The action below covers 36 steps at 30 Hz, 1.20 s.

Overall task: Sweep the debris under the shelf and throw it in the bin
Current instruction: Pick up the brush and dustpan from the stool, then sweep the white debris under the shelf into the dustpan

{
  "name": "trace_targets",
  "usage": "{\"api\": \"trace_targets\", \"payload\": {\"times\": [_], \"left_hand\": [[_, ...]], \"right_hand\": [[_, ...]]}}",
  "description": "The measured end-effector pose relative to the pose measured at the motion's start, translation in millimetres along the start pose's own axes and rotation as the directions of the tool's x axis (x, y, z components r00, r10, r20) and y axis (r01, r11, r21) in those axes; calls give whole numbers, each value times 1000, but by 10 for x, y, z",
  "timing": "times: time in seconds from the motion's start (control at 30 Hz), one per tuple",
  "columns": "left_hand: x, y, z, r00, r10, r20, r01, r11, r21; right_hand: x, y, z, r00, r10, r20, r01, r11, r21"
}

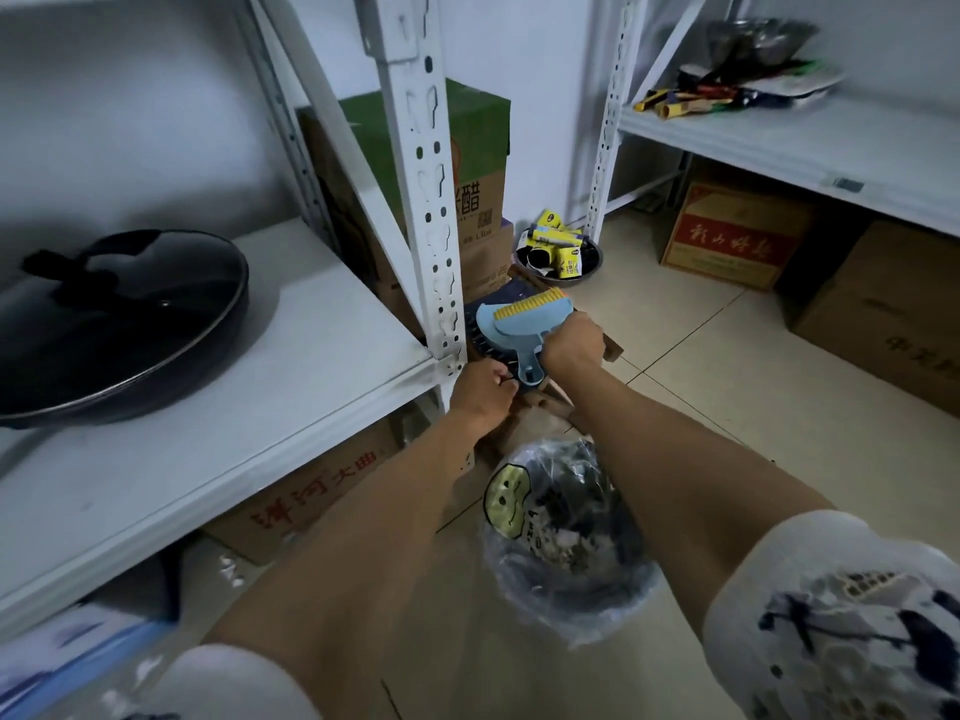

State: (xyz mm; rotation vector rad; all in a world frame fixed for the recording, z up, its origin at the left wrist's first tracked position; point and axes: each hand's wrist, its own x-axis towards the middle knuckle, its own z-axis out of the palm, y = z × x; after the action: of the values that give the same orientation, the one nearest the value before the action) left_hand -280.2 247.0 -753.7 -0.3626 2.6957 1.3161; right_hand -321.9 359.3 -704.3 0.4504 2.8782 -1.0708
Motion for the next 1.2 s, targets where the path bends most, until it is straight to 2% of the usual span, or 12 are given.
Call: {"api": "trace_targets", "payload": {"times": [0.13, 0.37, 0.47, 0.57, 0.7, 0.9, 1.07, 1.2], "left_hand": [[-345, 37, -328, 1000, 23, 10, -24, 999, 30], [-1229, -241, -995, 1000, -23, 0, 22, 995, 97], [-1632, -455, -1269, 997, -36, -67, 40, 997, 60], [-1999, -711, -1525, 993, -31, -116, 38, 998, 56], [-2457, -1099, -1864, 978, -112, -175, 110, 994, -23], [-3009, -1664, -2239, 927, -182, -329, 176, 983, -49], [-3301, -2192, -2440, 852, -272, -448, 267, 961, -75], [-3424, -2531, -2446, 802, -263, -537, 285, 958, -44]], "right_hand": [[-386, -37, -175, 1000, -24, -16, 23, 999, -26], [-1257, -133, -275, 986, -131, 100, 146, 976, -160], [-1664, -203, -209, 975, -164, 152, 195, 956, -220], [-2037, -273, -71, 958, -208, 196, 247, 948, -201], [-2580, -387, 153, 936, -278, 215, 322, 923, -210], [-3221, -566, 569, 874, -397, 282, 466, 848, -251], [-3560, -683, 1102, 802, -472, 367, 572, 784, -241], [-3681, -723, 1567, 750, -471, 465, 621, 744, -248]]}}
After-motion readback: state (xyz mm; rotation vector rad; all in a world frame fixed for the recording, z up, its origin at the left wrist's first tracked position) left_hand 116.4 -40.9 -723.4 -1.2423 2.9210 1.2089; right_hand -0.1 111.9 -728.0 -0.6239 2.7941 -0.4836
